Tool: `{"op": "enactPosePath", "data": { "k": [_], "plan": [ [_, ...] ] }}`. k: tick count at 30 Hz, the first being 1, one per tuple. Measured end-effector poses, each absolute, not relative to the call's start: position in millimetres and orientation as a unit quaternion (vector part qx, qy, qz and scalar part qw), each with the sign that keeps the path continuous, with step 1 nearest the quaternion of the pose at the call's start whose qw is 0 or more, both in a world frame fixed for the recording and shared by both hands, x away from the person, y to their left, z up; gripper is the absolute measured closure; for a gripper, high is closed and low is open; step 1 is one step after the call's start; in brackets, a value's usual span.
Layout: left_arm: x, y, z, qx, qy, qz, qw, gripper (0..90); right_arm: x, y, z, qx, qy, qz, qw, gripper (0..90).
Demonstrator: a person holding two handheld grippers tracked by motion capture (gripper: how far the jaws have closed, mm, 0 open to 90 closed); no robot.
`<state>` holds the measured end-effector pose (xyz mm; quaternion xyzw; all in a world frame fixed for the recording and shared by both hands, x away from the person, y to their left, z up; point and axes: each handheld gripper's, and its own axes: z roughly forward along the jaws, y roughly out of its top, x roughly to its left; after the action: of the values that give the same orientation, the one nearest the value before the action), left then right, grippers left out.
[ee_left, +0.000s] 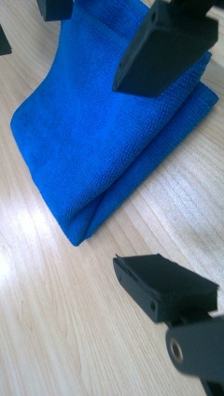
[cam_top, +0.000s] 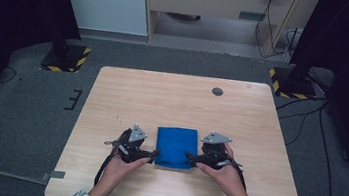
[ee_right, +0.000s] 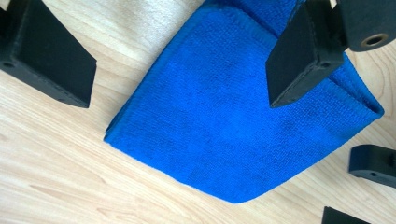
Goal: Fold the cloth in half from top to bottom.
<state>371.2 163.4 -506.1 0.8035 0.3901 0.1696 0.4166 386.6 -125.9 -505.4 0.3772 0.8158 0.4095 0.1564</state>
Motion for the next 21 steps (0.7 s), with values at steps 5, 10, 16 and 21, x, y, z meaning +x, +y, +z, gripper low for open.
{"op": "enactPosePath", "data": {
  "k": [5, 10, 16, 21],
  "plan": [
    [371.8, 168.7, -503.9, 0.799, 0.391, 0.17, 0.424, 9.2, 387.7, -131.9, -503.0, 0.382, 0.81, 0.416, 0.156, 8.6],
    [371.7, 174.1, -502.2, 0.794, 0.394, 0.171, 0.43, 7.9, 388.2, -142.2, -497.6, 0.383, 0.804, 0.424, 0.163, 9.1],
    [369.3, 181.6, -496.7, 0.788, 0.393, 0.183, 0.437, 7.6, 389.1, -160.2, -490.6, 0.397, 0.789, 0.429, 0.19, 10.5],
    [369.7, 190.9, -491.5, 0.782, 0.4, 0.204, 0.432, 8.4, 387.6, -178.7, -488.7, 0.41, 0.781, 0.428, 0.197, 9.8]
  ]
}}
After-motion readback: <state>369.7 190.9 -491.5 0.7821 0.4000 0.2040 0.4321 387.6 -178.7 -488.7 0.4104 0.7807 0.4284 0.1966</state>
